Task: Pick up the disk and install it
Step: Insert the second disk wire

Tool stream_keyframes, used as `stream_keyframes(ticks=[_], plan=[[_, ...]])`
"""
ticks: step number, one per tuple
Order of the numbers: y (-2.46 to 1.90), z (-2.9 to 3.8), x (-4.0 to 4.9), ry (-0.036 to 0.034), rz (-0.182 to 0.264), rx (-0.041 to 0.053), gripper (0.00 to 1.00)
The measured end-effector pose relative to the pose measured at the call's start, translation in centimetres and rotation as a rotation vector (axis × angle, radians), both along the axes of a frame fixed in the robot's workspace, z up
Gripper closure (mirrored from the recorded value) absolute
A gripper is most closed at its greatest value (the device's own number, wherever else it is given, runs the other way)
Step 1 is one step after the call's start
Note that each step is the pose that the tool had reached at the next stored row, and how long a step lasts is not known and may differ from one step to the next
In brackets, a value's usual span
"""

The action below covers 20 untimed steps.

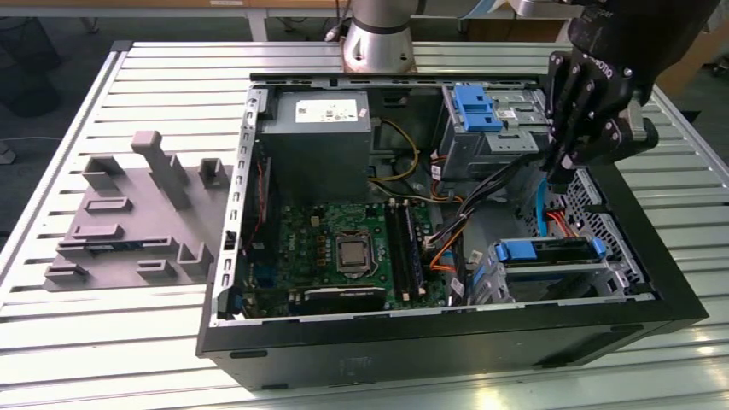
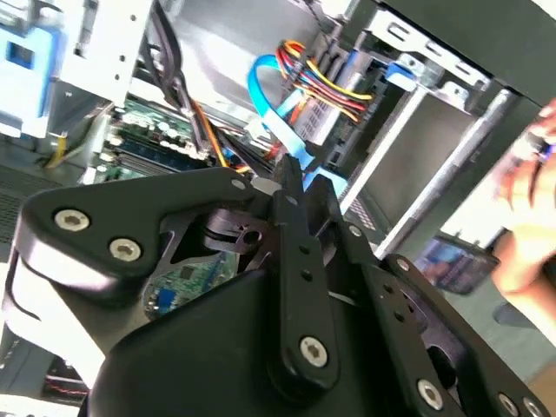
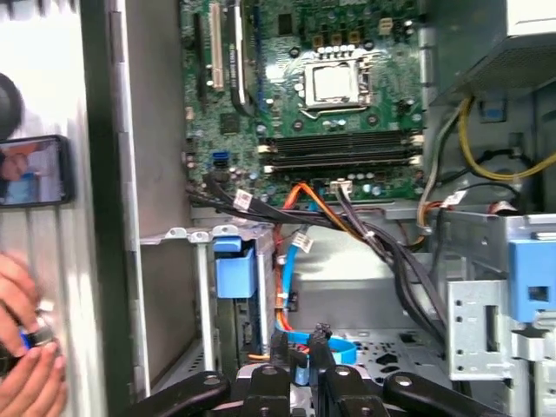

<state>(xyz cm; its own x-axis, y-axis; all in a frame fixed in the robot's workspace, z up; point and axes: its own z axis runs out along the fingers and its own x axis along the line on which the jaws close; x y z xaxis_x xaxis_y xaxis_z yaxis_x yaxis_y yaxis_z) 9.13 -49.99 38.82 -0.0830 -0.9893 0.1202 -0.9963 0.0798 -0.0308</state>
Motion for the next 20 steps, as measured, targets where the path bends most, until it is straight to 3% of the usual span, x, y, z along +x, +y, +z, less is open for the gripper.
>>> stream_keyframes(ticks=[2, 18, 20], plan=[[0.17, -0.13, 0.01, 0.0008, 0.0, -0.006, 0.76], [0.43, -0.57, 0.16, 0.0021, -0.003, -0.0054, 0.76], [0.44, -0.64, 0.2, 0.0022, -0.004, -0.0093, 0.76]])
